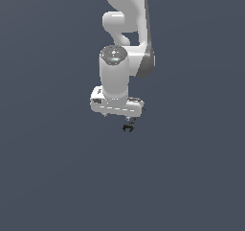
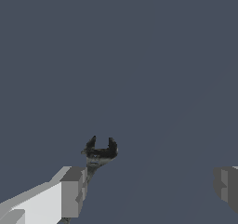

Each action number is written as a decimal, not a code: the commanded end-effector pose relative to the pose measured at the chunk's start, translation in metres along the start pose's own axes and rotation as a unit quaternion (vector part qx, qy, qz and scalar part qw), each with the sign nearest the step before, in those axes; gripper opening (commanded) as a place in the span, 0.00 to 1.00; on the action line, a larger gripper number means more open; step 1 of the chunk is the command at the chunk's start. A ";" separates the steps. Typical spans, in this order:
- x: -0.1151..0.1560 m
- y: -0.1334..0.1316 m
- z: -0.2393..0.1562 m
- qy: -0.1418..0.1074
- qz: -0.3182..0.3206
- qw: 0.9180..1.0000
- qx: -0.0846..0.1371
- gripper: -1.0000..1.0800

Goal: Pick up the object and move it to a goal position.

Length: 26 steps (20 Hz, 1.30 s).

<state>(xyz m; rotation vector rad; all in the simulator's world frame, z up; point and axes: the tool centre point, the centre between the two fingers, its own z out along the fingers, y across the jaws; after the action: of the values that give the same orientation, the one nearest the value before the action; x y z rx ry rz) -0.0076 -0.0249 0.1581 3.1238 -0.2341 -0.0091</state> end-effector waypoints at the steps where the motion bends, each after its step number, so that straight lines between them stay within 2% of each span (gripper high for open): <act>1: -0.004 -0.007 0.007 0.000 0.017 1.000 0.001 0.96; 6: -0.017 -0.024 0.024 0.000 0.062 0.998 0.003 0.96; 12: -0.036 -0.046 0.046 0.000 0.124 0.992 0.005 0.96; 26: -0.081 -0.083 0.089 0.000 0.253 0.967 0.006 0.96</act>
<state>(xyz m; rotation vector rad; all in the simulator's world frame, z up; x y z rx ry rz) -0.0727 0.0655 0.0723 2.9846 -0.9848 -0.0041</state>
